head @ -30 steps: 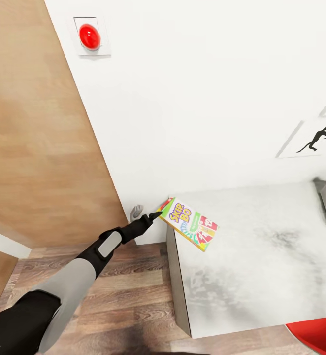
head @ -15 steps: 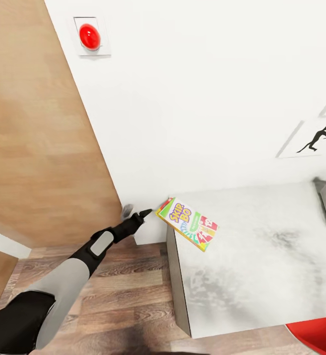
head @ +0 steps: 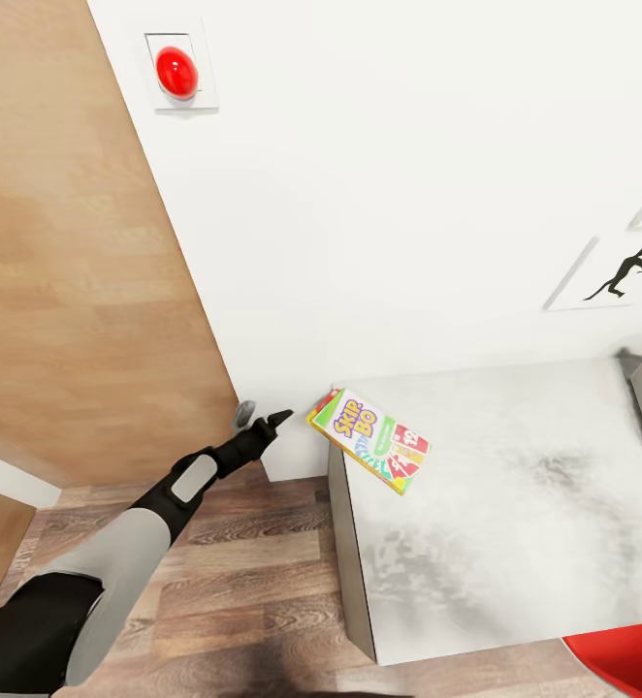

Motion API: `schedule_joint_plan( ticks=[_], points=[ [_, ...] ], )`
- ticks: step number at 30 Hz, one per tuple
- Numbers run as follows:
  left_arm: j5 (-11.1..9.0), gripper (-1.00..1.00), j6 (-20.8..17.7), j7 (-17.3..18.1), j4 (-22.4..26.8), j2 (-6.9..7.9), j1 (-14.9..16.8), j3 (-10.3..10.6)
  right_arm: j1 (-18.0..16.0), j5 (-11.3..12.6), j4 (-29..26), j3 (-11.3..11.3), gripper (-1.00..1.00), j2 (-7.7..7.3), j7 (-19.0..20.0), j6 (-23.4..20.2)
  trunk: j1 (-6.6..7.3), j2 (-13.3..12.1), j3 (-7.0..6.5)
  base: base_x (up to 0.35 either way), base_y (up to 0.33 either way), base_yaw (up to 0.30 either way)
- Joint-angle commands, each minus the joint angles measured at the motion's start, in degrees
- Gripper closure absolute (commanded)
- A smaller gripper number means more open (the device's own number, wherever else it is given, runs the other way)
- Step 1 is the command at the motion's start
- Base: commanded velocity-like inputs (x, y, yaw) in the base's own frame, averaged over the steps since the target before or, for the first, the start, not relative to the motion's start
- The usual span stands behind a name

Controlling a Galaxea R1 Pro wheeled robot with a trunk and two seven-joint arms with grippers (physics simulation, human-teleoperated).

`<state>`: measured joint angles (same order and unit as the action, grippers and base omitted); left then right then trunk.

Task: Put all the toys in the child's room - the three board games (two on the bed and one on the table), the two jigsaw puzzles on the table, and the tennis ball on the table - inside the toy box on the table in the child's room.

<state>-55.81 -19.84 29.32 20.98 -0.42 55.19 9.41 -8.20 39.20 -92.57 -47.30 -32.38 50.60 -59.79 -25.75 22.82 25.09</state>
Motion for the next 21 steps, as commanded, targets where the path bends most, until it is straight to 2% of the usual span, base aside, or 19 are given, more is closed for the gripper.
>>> schedule_joint_plan(
  ticks=[1, 21],
  points=[
    [-0.53, -1.0, -0.29, 0.04, -0.03, 0.09, 0.04, 0.16, -0.06, -0.26, 0.01, -0.06, -1.0, 0.0, 0.37, -0.21, -0.03, 0.1, 0.08, 0.0, 0.0, 0.0],
    [-0.53, -1.0, -0.29, 0.02, -0.06, 0.24, 0.01, 0.0, -0.06, -0.26, 0.01, -0.15, -1.0, 0.03, 0.38, -0.21, -0.03, 0.1, 1.17, 0.0, 0.0, 0.0]
  ],
)
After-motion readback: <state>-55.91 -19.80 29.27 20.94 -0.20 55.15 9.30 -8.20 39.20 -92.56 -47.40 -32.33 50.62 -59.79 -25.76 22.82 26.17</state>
